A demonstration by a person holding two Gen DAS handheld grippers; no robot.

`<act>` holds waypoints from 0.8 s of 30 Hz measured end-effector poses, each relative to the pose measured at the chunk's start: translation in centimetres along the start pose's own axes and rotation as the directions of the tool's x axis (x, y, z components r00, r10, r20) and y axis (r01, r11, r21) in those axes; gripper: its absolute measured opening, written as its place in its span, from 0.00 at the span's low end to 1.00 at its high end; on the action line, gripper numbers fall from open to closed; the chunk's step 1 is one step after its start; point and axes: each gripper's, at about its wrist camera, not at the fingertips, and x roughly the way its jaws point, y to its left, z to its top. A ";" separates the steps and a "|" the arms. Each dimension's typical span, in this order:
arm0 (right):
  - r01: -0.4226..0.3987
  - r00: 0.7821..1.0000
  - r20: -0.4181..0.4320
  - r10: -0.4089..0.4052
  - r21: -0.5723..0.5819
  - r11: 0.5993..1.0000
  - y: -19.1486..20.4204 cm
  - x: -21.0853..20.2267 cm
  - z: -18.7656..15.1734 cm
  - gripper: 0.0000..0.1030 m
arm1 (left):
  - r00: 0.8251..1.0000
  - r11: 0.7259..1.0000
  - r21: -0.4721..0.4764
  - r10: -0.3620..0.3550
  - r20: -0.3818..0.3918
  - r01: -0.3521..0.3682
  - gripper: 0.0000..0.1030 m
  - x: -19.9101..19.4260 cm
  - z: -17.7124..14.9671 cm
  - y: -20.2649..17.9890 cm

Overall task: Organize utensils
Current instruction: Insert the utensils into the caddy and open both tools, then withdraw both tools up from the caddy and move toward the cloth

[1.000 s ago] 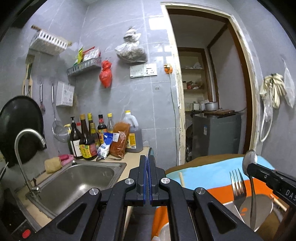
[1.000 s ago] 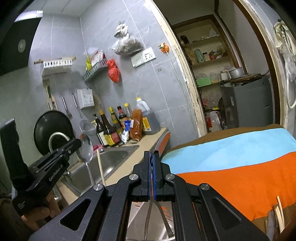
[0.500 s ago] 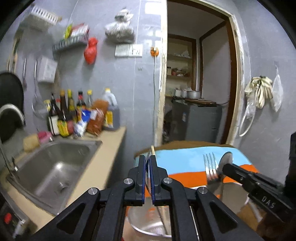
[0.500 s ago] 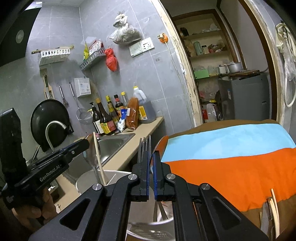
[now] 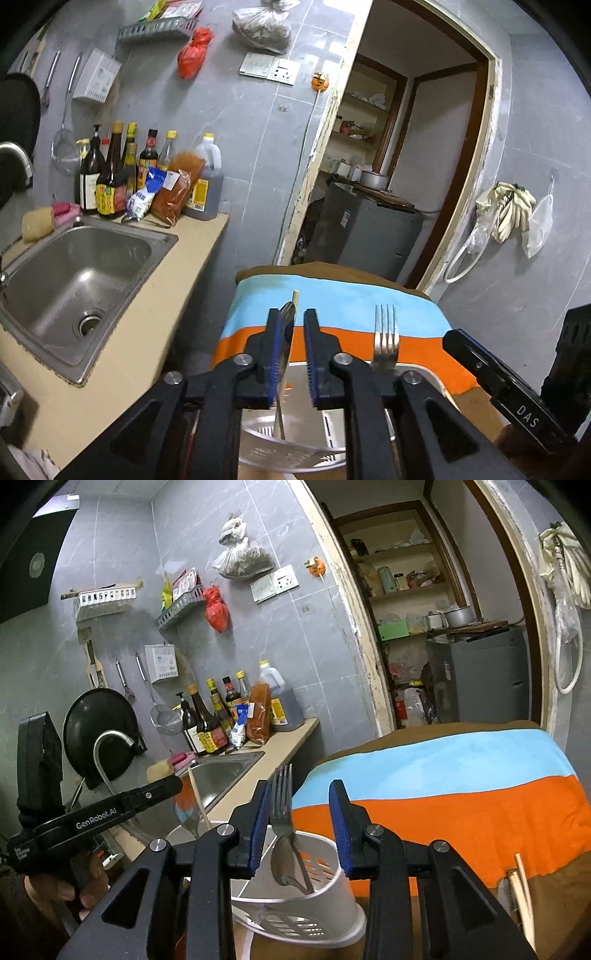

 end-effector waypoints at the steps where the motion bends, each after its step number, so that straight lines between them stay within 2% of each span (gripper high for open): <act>1: 0.006 1.000 0.004 -0.006 0.001 1.000 -0.2 -0.3 0.2 0.32 | 1.000 1.000 -0.006 -0.003 0.001 0.003 0.22 -0.2 0.1 0.0; 2: 0.011 1.000 0.008 -0.011 0.004 1.000 -0.3 -0.6 0.4 0.34 | 1.000 1.000 -0.015 -0.008 0.007 0.008 0.25 -0.4 0.1 0.0; 4: 0.020 1.000 0.020 -0.021 0.012 1.000 -0.7 -1.2 0.8 0.43 | 1.000 1.000 -0.027 -0.011 0.019 0.011 0.40 -0.8 0.3 -0.1; 6: 0.033 0.999 0.029 -0.033 0.009 0.999 -0.9 -1.8 1.2 0.45 | 0.999 0.999 -0.034 -0.013 0.037 0.014 0.46 -1.4 0.4 -0.3; 11: 0.077 0.995 0.058 -0.076 -0.010 0.997 -1.8 -4.0 2.1 0.60 | 0.998 1.000 0.006 -0.003 0.062 0.002 0.60 -2.5 0.6 -1.9; 16: 0.133 0.988 0.089 -0.129 -0.034 0.991 -2.8 -6.5 3.0 0.77 | 0.994 0.999 0.049 0.011 0.111 -0.016 0.83 -3.7 0.5 -4.4; 19: 0.183 0.978 0.109 -0.177 -0.054 0.982 -3.5 -8.2 3.5 0.85 | 0.990 0.996 0.081 0.018 0.138 -0.029 0.90 -4.4 0.2 -6.3; 24: 0.248 0.963 0.132 -0.237 -0.080 0.965 -4.8 -10.7 4.3 0.91 | 0.983 0.989 0.136 0.029 0.180 -0.054 0.97 -5.1 -0.6 -9.4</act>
